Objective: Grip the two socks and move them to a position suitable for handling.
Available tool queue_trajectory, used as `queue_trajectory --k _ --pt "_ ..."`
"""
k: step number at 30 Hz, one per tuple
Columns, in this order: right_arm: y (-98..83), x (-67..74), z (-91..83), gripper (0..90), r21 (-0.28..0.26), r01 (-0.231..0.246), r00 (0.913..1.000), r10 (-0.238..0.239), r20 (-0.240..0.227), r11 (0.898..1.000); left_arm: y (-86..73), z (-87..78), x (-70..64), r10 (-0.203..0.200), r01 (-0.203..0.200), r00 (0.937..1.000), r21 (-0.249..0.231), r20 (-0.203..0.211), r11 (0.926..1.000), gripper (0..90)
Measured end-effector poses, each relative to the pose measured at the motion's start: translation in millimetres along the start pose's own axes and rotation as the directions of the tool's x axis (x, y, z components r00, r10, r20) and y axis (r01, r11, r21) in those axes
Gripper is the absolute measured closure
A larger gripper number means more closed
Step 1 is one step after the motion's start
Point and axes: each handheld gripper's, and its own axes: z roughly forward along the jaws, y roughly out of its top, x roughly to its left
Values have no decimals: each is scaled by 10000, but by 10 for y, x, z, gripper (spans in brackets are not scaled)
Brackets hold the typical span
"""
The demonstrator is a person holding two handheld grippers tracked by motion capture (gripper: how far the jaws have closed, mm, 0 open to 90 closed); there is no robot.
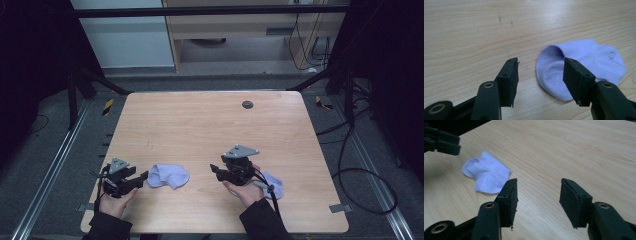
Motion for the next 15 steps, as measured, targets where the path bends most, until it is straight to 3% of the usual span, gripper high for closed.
queue_trajectory --k 10,15 --pt "77 348 413 540 535 473 9960 -430 -778 9974 -37 139 23 192 -181 9994 393 -272 9991 519" --pt "95 513 610 558 746 712 9915 -624 -1137 9947 -61 224 -3 292 -282 9995 731 -126 9969 534"
